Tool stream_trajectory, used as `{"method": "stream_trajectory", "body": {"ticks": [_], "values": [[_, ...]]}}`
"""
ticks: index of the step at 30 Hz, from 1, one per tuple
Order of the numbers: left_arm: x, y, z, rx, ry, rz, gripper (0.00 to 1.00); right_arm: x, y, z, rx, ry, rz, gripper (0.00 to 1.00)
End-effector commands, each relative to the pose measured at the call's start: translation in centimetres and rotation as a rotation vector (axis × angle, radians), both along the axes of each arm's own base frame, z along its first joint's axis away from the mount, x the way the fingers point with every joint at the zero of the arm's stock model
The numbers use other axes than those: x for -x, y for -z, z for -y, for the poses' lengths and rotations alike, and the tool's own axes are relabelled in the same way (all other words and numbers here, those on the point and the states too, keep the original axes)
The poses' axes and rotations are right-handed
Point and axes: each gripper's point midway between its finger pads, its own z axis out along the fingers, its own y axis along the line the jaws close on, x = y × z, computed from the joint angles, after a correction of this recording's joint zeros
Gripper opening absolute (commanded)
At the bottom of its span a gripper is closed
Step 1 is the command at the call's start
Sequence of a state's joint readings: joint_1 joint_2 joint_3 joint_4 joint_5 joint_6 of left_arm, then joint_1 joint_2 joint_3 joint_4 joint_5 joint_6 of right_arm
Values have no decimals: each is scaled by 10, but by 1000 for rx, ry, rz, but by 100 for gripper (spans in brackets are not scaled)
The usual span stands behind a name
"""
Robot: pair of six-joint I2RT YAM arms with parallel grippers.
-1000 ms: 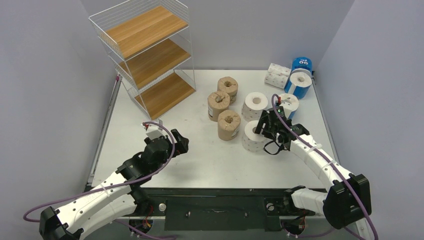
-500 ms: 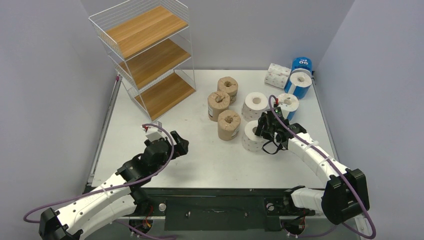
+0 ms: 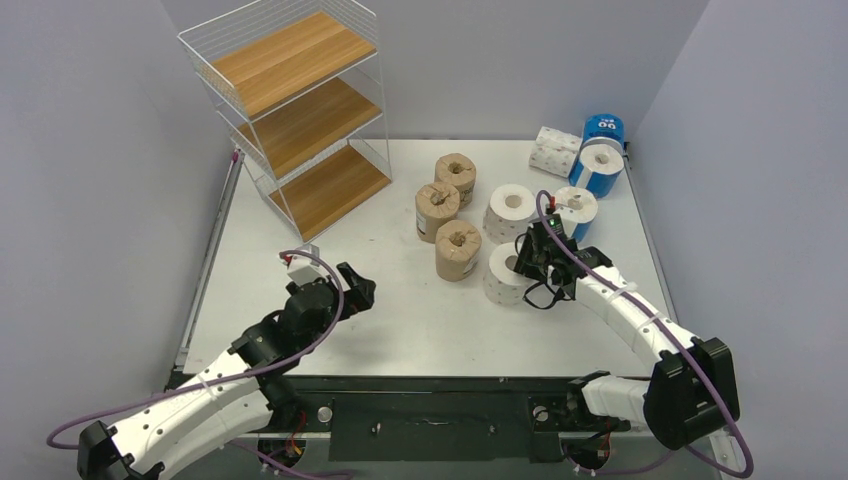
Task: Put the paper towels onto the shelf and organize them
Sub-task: Pick up the paper towel from the center of the board.
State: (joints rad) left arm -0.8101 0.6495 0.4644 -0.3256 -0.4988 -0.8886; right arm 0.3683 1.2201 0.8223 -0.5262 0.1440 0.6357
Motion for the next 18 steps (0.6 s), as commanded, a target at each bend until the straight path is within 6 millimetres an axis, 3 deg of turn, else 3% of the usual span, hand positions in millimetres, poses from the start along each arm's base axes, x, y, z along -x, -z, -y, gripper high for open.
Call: {"method": "stream_trajectory", "body": {"ticks": [1,10,13,18], "values": [[-4,-13,-6,17,-40,37,97,0,-28,0,2,-6,61,37],[-7,-39,-25,-16,-101,107,97,9,-121,-16,43,-55,242,36],[-8,-52,-35,-24,-140,131,96,14,-155,-40,34,-122,300,36],[-5,-78,-65,-24,-256,177,96,17,-190,-93,20,-248,353,36]]}}
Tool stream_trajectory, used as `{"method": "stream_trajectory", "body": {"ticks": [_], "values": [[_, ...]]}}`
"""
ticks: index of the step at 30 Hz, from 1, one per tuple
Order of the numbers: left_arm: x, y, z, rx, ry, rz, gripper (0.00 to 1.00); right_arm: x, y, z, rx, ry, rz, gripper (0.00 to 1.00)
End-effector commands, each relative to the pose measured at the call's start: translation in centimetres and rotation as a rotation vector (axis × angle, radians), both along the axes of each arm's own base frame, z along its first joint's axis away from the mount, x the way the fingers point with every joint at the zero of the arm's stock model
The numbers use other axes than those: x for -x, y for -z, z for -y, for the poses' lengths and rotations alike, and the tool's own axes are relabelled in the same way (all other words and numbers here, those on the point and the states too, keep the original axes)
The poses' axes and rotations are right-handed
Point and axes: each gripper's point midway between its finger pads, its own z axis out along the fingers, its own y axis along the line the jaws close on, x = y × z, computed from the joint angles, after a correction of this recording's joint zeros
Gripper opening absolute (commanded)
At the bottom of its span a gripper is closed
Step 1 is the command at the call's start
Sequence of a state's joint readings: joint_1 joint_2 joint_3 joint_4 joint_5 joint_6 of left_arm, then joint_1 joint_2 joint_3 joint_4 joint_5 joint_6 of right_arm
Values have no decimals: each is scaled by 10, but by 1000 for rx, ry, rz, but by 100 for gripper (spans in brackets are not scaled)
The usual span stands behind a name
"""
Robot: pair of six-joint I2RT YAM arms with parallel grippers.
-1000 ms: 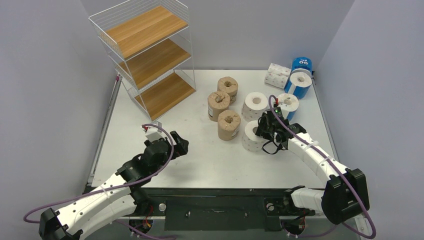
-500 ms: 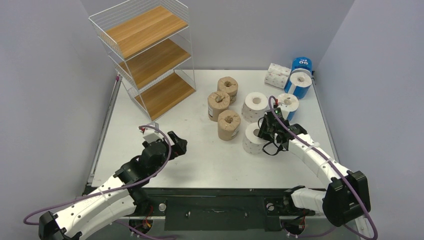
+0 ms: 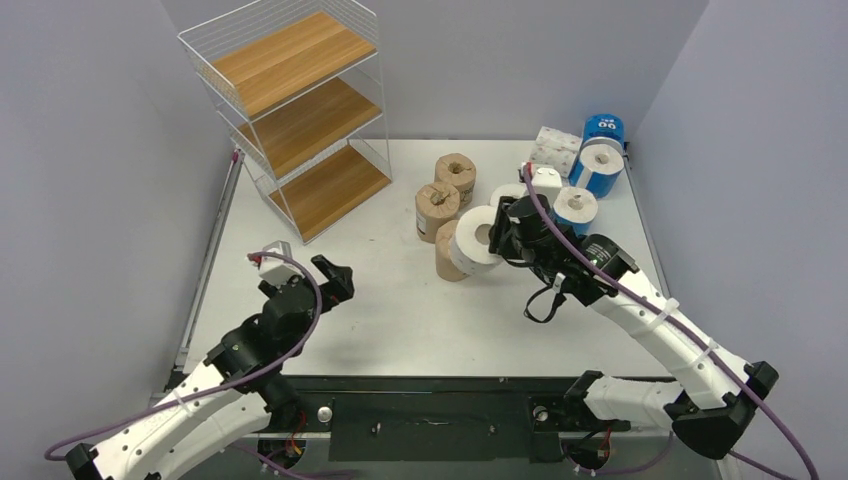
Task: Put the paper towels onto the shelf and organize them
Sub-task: Pick up the paper towel from the center of the board, then place the paper towel at the center of the board.
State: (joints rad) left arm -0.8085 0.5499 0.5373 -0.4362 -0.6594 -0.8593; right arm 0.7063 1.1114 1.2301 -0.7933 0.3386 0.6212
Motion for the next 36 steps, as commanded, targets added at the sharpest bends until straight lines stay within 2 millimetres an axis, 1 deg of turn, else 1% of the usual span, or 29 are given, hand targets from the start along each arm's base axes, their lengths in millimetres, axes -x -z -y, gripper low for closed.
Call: {"method": "stream_trajectory", "body": {"ticks": [1,2,3,4,5,6,7,8,9,10,11,12,13,14,15,16,17,18,19,21,23,25,30,36], "values": [[1,-41,-34,4,-137,77,96,-1,-27,-40,31,-74,58,36],[2,-50,-40,25,-165,98,96,-1,-35,-50,21,-94,71,36],[4,-53,-44,26,-175,102,96,3,-34,-64,23,-133,70,36],[6,-62,-49,45,-190,125,96,-1,-32,-77,28,-151,66,36],[7,-65,-52,49,-196,132,96,2,-24,-93,39,-189,48,36],[10,-73,-56,69,-203,153,96,4,-26,-107,22,-221,52,36],[12,-79,-58,82,-201,173,96,1,-17,-118,34,-234,34,36],[13,-83,-59,90,-198,185,96,1,-17,-130,13,-257,33,36],[14,-89,-61,97,-191,204,96,-1,-5,-139,23,-267,11,36],[15,-94,-59,110,-179,219,96,-2,-4,-150,-3,-284,9,36],[17,-97,-59,106,-160,230,96,-4,7,-158,4,-293,-10,36],[17,-101,-58,113,-151,241,96,-4,8,-169,-19,-310,-13,36],[18,-103,-56,110,-132,248,96,-5,20,-177,-8,-318,-34,36],[18,-107,-55,116,-123,257,96,-5,20,-187,-22,-333,-36,36],[19,-108,-52,108,-104,259,96,-7,32,-195,-5,-339,-55,36],[19,-111,-50,109,-94,265,96,-8,32,-202,-10,-345,-54,36],[18,-110,-45,92,-66,259,96,-10,45,-208,6,-345,-76,36],[17,-112,-43,87,-52,262,96,-12,48,-211,5,-345,-79,36],[16,-112,-37,68,-23,255,96,-14,58,-215,17,-341,-95,36],[14,-110,-27,39,23,235,96,-19,72,-215,31,-322,-116,37],[12,-104,-16,11,64,207,96,-23,87,-213,35,-303,-142,37],[10,-98,-7,-10,100,181,96,-27,97,-209,33,-286,-161,38],[7,-88,12,-19,169,148,96,-31,115,-201,34,-269,-197,39],[2,-76,24,-38,200,113,96,-32,129,-197,38,-270,-230,40]]}}
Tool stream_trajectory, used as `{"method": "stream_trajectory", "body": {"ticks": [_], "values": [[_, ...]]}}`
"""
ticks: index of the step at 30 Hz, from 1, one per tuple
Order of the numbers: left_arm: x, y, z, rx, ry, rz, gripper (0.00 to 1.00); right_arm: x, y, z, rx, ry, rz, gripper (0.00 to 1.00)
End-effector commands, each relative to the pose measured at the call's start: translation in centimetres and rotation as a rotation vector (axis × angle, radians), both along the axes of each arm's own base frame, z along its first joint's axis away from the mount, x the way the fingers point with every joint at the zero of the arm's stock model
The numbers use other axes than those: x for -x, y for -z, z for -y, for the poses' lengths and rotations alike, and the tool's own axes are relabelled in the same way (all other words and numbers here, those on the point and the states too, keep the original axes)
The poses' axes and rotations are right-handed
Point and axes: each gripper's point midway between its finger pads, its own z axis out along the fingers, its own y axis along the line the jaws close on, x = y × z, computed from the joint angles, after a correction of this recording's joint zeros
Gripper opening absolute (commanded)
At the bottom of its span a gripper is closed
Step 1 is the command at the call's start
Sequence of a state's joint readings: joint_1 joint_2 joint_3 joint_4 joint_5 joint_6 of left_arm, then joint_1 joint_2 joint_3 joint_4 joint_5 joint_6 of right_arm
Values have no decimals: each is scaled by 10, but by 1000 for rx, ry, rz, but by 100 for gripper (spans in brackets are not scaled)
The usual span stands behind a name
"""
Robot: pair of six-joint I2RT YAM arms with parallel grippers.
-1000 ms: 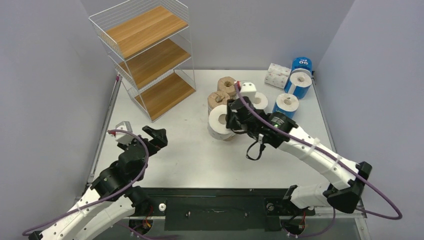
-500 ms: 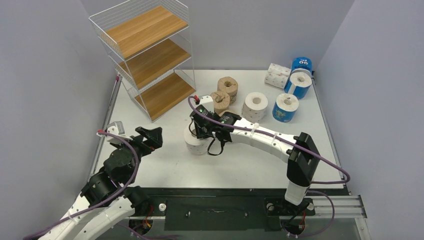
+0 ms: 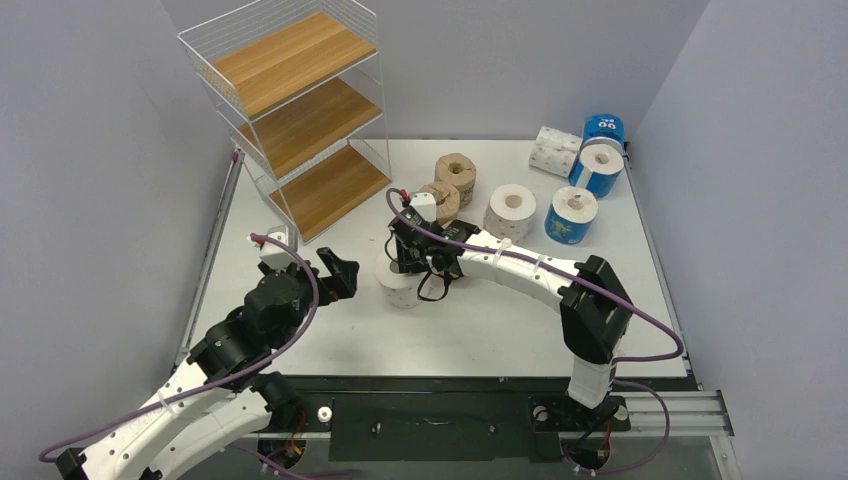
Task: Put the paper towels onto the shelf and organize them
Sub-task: Place the paper towel at the center of the board, then pick up the paper towel from the center of the board.
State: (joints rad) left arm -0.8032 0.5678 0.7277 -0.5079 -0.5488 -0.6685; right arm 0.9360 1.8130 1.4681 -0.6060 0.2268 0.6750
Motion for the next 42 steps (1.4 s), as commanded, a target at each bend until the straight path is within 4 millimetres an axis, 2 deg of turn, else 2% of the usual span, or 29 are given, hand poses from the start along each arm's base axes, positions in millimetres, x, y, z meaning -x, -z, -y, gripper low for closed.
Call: {"method": "stream_trajectory", "body": {"ticks": [1,4,7,11,13,14,15,16,17,18,22,25,29,35,42], "values": [[-5,-15,15,35,48,35,96,-7,-7,-12,-73,6,15,41],[-7,-5,19,16,59,7,96,-7,-5,-10,-74,9,6,47],[-9,3,23,2,63,-14,96,-6,-9,-8,-85,10,7,57],[-13,12,26,-20,55,-38,96,-6,-32,-3,-123,19,32,65],[-16,11,27,-30,51,-41,96,-6,-53,5,-151,31,61,67],[-17,11,28,-34,49,-44,96,-6,-57,12,-145,43,68,67],[-19,13,29,-44,45,-50,96,-6,-69,19,-159,51,88,68],[-20,12,30,-44,44,-50,96,-7,-68,30,-146,72,92,68],[-22,16,31,-56,42,-61,96,-5,-79,39,-164,85,112,68],[-24,17,32,-60,38,-66,96,-6,-75,52,-148,108,112,68],[-35,35,38,-75,24,-143,97,2,-89,92,-167,167,170,67],[-44,54,47,-50,28,-230,97,9,-83,108,-162,188,180,67],[-58,68,54,12,-3,-310,96,12,-80,117,-173,211,187,67],[-70,76,61,60,-69,-367,96,11,-85,123,-201,237,211,66],[-71,79,64,86,-98,-369,96,10,-81,124,-206,239,210,65]]}}
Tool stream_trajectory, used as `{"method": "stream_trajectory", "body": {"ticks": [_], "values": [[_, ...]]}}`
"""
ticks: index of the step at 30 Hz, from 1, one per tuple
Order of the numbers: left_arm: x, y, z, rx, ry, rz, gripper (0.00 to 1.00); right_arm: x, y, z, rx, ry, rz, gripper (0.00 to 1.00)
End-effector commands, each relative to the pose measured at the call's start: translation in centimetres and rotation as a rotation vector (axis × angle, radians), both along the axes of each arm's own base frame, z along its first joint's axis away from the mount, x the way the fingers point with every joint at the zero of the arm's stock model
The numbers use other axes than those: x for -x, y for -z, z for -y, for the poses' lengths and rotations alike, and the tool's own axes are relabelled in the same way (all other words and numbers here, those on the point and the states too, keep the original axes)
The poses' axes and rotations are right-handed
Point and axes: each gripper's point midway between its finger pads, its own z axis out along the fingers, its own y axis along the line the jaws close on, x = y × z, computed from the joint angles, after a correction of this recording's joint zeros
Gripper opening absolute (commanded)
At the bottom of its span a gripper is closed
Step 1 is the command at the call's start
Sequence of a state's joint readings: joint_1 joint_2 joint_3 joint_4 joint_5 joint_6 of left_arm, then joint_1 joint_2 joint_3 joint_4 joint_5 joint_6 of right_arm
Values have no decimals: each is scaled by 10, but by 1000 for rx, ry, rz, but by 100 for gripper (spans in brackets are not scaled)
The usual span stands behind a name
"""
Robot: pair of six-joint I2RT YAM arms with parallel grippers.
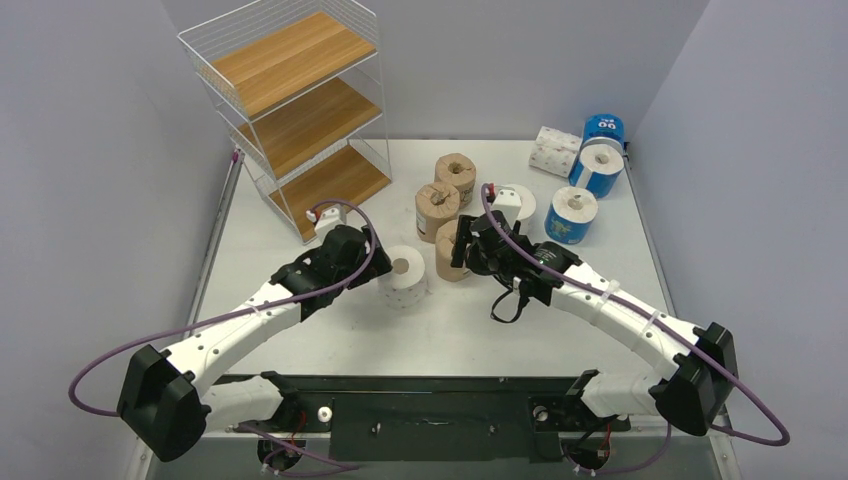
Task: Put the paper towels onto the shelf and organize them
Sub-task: Pick up the paper towel from the center of the board.
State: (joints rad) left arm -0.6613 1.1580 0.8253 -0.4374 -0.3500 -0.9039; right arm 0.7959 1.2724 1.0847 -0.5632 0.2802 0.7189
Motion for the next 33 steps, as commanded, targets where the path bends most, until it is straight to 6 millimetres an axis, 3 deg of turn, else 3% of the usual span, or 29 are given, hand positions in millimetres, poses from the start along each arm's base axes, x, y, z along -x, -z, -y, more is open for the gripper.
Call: {"method": "stream_trajectory", "body": {"ticks": [1,13,18,27,33], "values": [[-13,-23,12,74,-30,60,96,-8,-16,4,-47,37,64,65],[-14,-5,27,13,2,45,99,-8,-11,9,-58,49,59,64],[-14,6,23,-17,-16,29,89,-8,-10,13,-62,58,62,63],[-19,7,23,-33,-21,34,70,-8,-4,10,-66,54,49,63],[-21,10,26,-39,-7,35,64,-9,-2,10,-64,53,44,62]]}}
